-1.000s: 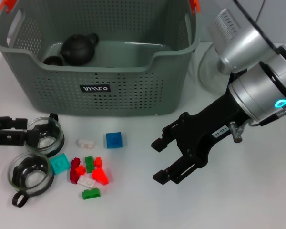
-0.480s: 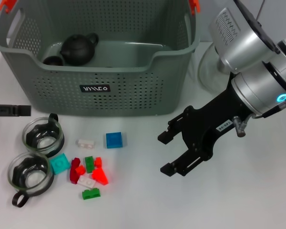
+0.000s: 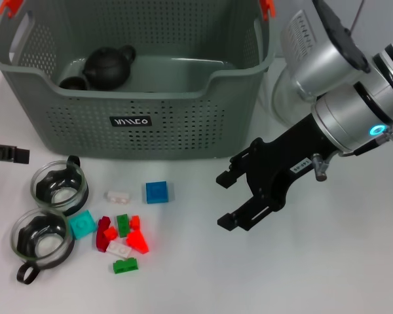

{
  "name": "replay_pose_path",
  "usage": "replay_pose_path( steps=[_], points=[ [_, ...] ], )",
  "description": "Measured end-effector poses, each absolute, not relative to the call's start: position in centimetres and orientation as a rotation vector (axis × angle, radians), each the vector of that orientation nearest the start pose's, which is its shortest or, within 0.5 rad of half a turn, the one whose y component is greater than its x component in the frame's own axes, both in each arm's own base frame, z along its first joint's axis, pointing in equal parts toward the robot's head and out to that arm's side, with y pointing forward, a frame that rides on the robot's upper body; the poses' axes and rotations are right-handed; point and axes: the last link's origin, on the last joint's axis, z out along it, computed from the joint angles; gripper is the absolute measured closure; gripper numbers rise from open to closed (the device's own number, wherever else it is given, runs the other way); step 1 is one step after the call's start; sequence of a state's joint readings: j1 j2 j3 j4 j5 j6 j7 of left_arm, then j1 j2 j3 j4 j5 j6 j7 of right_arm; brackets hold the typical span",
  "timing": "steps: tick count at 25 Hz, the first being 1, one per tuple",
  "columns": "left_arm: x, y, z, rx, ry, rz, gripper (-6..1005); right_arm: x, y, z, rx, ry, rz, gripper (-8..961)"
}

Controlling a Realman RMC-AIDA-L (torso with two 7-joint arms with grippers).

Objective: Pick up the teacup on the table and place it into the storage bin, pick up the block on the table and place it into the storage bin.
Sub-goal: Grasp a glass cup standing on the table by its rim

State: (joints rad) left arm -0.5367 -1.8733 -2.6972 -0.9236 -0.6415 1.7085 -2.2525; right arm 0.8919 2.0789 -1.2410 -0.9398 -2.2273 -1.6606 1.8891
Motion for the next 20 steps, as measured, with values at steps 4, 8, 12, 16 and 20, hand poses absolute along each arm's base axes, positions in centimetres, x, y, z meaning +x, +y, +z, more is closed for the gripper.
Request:
replay_pose_path(
  steps=[4, 8, 12, 16, 20],
  points=[
    [-32.4, 33.4, 13.8, -2.188, -1.655, -0.161, 62, 11.3, 36.2, -3.9, -3.252, 0.202, -0.165, 128],
    [-31.5, 34.0, 13.1, -2.203, -1.681, -0.087, 62, 11.3, 36.4, -3.6, -3.243, 0.202, -0.162, 128],
    [-30.8, 34.6, 12.4, -2.21, -1.688, -0.01, 62, 11.2, 36.6, -3.5, -3.239, 0.188, -0.159, 128],
    [-30.2, 34.9, 12.0, -2.196, -1.672, 0.056, 62, 11.2, 36.6, -3.5, -3.238, 0.181, -0.161, 128],
    [-30.1, 34.8, 11.6, -2.179, -1.659, 0.105, 62, 11.1, 36.5, -3.6, -3.243, 0.166, -0.166, 128]
  ],
)
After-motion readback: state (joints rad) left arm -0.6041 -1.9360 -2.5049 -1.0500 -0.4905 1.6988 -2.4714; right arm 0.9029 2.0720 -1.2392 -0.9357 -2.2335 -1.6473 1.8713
